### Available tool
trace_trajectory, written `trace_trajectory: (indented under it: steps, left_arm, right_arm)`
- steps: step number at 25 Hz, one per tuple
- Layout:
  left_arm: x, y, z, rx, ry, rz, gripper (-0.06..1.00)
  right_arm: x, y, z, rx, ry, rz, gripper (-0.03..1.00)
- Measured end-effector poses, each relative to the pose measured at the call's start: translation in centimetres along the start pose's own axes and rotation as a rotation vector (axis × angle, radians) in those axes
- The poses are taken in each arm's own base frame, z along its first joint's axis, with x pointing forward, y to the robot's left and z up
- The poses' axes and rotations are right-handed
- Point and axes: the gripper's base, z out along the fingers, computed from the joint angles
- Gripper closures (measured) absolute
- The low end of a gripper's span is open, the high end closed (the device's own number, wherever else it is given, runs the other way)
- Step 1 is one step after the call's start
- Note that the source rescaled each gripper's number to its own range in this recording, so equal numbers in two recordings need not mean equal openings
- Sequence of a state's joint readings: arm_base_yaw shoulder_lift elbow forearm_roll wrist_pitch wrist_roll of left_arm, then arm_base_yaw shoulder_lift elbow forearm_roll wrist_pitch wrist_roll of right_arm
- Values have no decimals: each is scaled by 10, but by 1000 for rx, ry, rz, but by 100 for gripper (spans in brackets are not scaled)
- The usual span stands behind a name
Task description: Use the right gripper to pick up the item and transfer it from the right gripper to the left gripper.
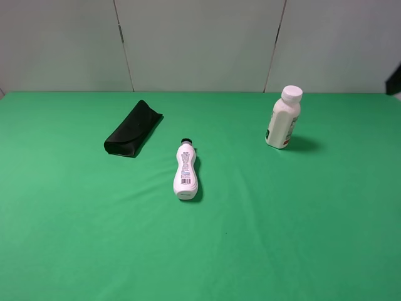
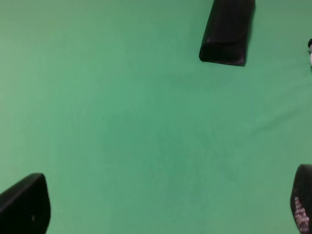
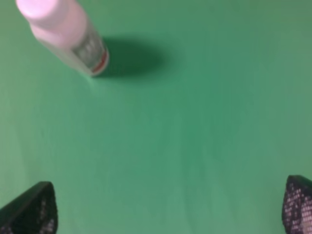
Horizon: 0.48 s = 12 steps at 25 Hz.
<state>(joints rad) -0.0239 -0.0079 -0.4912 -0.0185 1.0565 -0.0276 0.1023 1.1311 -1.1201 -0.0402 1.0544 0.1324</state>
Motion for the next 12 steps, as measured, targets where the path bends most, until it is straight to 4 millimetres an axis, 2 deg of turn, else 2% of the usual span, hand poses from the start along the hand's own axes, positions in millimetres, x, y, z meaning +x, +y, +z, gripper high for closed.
trace_trajectory:
  steps: [5, 8, 12]
  left_arm:
    - [0, 0, 0, 0, 0, 0, -6]
    - [0, 0, 0, 0, 0, 0, -6]
    - [0, 0, 0, 0, 0, 0, -6]
  right_arm:
    - [-41, 16, 25, 19, 65, -65, -3]
    - [-55, 18, 42, 35, 104, -72, -3]
    - [-63, 20, 63, 49, 153, -86, -3]
